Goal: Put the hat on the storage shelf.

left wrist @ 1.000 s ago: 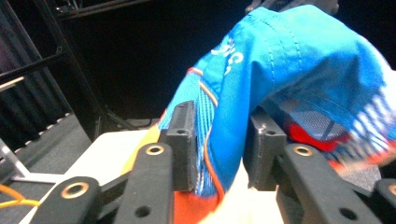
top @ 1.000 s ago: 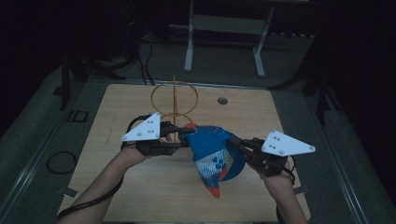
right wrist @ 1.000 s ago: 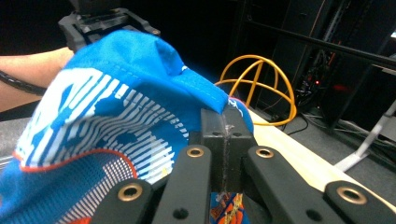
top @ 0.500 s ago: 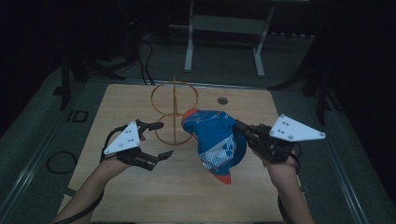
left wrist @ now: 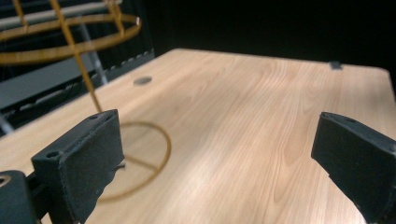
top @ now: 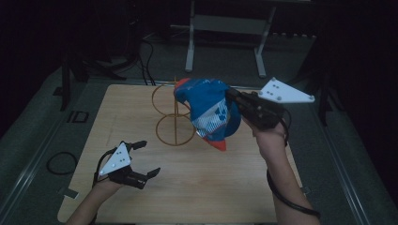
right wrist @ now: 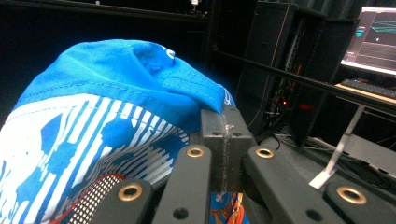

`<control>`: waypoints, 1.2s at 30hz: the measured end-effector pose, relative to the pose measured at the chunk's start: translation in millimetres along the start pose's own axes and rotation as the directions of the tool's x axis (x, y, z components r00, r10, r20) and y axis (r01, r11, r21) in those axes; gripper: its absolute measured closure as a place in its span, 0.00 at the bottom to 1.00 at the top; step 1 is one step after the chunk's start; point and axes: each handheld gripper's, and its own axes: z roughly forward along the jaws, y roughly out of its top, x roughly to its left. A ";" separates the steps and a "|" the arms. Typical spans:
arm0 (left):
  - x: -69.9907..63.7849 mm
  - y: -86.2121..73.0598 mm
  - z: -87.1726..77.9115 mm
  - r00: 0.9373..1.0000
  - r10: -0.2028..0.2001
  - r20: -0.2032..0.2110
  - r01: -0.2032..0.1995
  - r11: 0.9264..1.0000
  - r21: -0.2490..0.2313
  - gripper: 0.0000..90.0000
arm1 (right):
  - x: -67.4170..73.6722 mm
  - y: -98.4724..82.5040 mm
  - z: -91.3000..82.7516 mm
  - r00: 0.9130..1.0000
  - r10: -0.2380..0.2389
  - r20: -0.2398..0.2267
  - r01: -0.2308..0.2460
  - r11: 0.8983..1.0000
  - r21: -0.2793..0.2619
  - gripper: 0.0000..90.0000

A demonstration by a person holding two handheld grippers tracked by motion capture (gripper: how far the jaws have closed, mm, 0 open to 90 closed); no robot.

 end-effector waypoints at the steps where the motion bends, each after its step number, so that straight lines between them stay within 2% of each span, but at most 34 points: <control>1: -1.6 -4.7 -1.3 1.000 0.004 -0.014 -0.004 1.000 0.001 0.03 | 0.0 0.0 0.0 1.000 0.000 0.000 0.000 1.000 0.000 1.00; 2: -1.6 -4.7 -1.3 1.000 0.004 -0.014 -0.004 1.000 0.001 0.03 | 0.0 0.0 0.0 1.000 0.000 0.000 0.000 1.000 0.000 1.00; 3: -3.8 -14.0 -3.6 1.000 -0.013 -0.021 0.013 1.000 0.001 0.03 | -2.0 7.4 17.5 1.000 -0.003 0.009 0.003 1.000 0.012 1.00; 5: -5.5 -22.4 -6.0 0.999 -0.026 -0.030 0.026 1.000 0.009 0.03 | -2.8 9.4 23.5 1.000 0.000 0.009 0.000 1.000 0.018 1.00; 7: -8.2 -33.6 -10.0 0.998 -0.045 -0.043 0.045 0.999 0.008 0.03 | -4.7 14.0 41.9 1.000 0.005 0.011 -0.006 0.999 0.035 1.00; 10: -10.6 -40.4 -12.6 0.997 -0.048 -0.055 0.048 0.999 0.008 0.03 | -5.5 17.1 60.9 1.000 0.012 -0.001 -0.012 0.998 0.054 1.00; 12: -12.5 -48.4 -15.2 0.996 -0.064 -0.060 0.064 0.998 0.002 0.03 | -5.2 17.8 67.5 1.000 0.016 -0.004 -0.016 0.998 0.059 1.00; 15: -12.3 -57.0 -19.0 0.995 -0.072 -0.072 0.072 0.997 -0.002 0.03 | -1.1 20.1 95.3 1.000 0.025 -0.014 -0.024 0.996 0.086 1.00; 20: -9.5 -59.5 -23.0 0.993 -0.080 -0.090 0.079 0.997 -0.018 0.03 | 6.3 21.2 131.0 0.999 0.033 -0.029 -0.030 0.992 0.119 1.00; 21: -8.0 -60.6 -24.4 0.991 -0.096 -0.090 0.094 0.995 -0.027 0.03 | 7.9 21.5 138.0 0.999 0.035 -0.032 -0.030 0.991 0.129 1.00; 22: -8.0 -60.6 -24.4 0.991 -0.096 -0.090 0.094 0.995 -0.027 0.03 | 9.4 21.6 145.0 0.999 0.038 -0.037 -0.032 0.990 0.136 1.00; 23: -7.5 -61.2 -24.7 0.991 -0.097 -0.092 0.095 0.995 -0.026 0.03 | 9.4 21.6 145.0 0.999 0.038 -0.037 -0.032 0.990 0.136 1.00; 24: -7.2 -62.2 -24.6 0.991 -0.101 -0.090 0.099 0.995 -0.026 0.03 | 13.3 20.8 160.5 0.999 0.034 -0.036 -0.027 0.987 0.159 1.00; 25: -6.9 -62.7 -24.6 0.991 -0.100 -0.092 0.098 0.995 -0.024 0.03 | 13.3 20.8 160.5 0.999 0.034 -0.036 -0.027 0.987 0.159 1.00; 26: -6.6 -63.5 -24.5 0.991 -0.101 -0.091 0.099 0.995 -0.022 0.03 | 15.6 18.9 172.2 0.998 0.039 -0.042 -0.031 0.984 0.176 1.00; 27: -6.2 -64.0 -24.4 0.991 -0.102 -0.087 0.101 0.995 -0.019 0.03 | 15.6 18.9 172.2 0.998 0.039 -0.042 -0.031 0.984 0.176 1.00; 29: -5.6 -64.9 -24.6 0.991 -0.104 -0.087 0.103 0.994 -0.022 0.03 | 17.8 12.1 191.4 0.998 0.041 -0.044 -0.031 0.975 0.220 1.00; 31: -5.3 -65.3 -24.8 0.991 -0.109 -0.082 0.107 0.994 -0.028 0.03 | 17.9 9.9 195.2 0.998 0.043 -0.045 -0.031 0.973 0.229 1.00; 33: -5.4 -66.0 -24.6 0.990 -0.118 -0.081 0.116 0.993 -0.029 0.03 | 17.4 1.2 206.1 0.997 0.061 -0.054 -0.045 0.964 0.261 1.00; 36: -4.8 -66.8 -25.5 0.989 -0.118 -0.085 0.116 0.993 -0.024 0.03 | 16.6 -7.5 212.9 0.997 0.062 -0.049 -0.045 0.956 0.289 1.00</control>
